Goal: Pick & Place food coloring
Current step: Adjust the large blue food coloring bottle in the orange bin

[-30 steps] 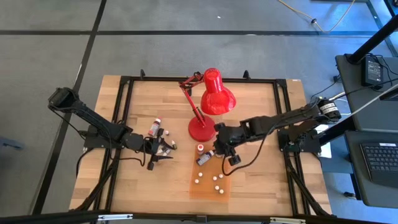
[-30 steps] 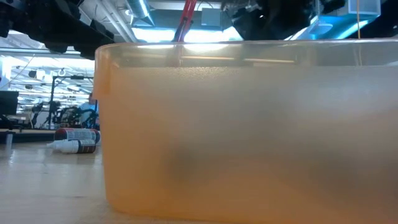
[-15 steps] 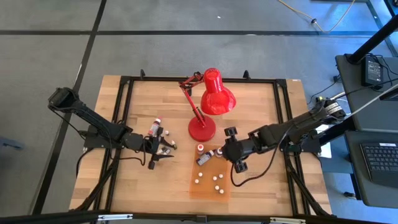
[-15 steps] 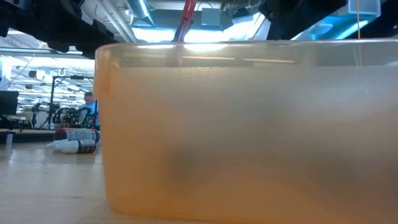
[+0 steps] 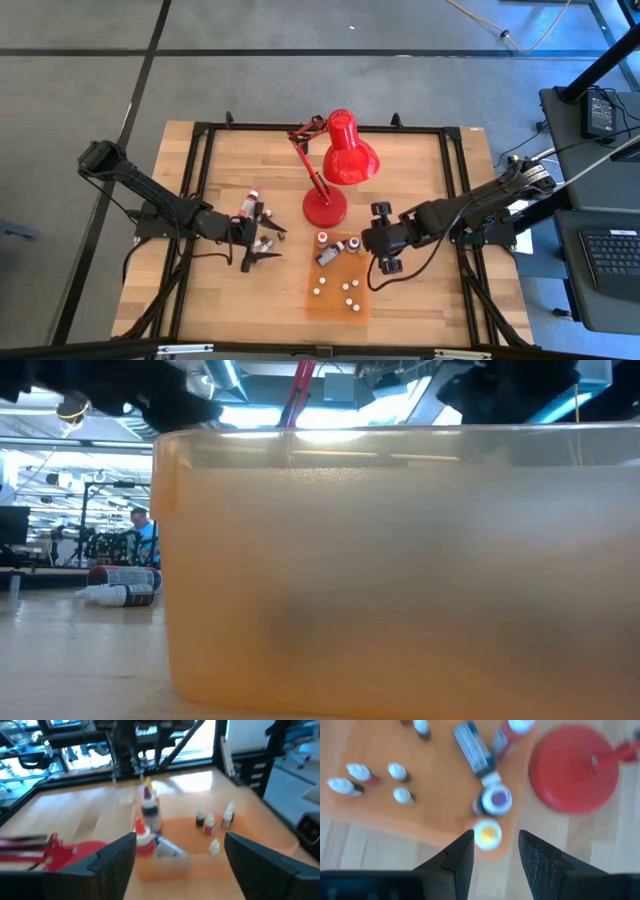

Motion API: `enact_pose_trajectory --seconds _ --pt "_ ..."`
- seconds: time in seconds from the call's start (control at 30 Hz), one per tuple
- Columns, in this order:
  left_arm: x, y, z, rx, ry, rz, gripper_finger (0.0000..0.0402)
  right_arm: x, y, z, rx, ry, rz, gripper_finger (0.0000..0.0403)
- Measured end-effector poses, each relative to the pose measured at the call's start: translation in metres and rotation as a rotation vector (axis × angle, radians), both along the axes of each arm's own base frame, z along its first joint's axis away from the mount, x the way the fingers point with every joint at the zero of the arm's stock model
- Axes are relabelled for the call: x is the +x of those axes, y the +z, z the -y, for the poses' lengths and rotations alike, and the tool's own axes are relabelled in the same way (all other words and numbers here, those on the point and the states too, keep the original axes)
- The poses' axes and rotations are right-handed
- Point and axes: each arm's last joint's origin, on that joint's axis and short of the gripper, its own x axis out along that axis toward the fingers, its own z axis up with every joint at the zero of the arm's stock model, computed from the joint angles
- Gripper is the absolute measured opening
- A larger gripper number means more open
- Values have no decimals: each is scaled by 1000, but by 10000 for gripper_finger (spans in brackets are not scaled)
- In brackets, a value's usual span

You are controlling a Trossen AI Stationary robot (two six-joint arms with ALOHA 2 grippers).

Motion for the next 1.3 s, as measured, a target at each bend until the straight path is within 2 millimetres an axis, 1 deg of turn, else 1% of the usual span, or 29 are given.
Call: enact_pose_trajectory --seconds 0.07,0.2,0.3,0.4,0.5,0.57,0.63,0.73,0.87,1.0,1.13,1.3 --pt "2 5 1 -10 -12 14 313 -7 3 -2 -1 -8 -9 156" --pt "2 5 2 -13 -34 9 319 -28 15 -5 -42 3 105 156" --pt "2 5 2 -10 -24 7 318 -48 12 -2 -44 12 178 156" --pt "2 5 1 -8 -20 5 319 -64 6 7 -70 24 297 156" --pt "1 3 2 -44 -13 -15 319 -70 1 19 -174 33 450 156" --pt "2 4 1 -99 1 -6 318 -72 2 26 -242 55 540 156" --pt "4 8 -1 -149 43 21 317 -73 6 32 -284 93 593 156" --pt "11 21 -4 -182 128 20 317 -75 12 38 -310 113 617 156" --pt "30 39 -2 -73 230 -96 317 -76 12 45 -342 108 588 156" --pt "61 60 6 28 258 -261 316 -79 4 52 -350 83 501 156" --pt "96 75 20 21 293 -388 316 -84 -3 56 -301 11 433 156" --pt "144 80 42 20 279 -518 309 -88 -9 55 -208 50 358 156"
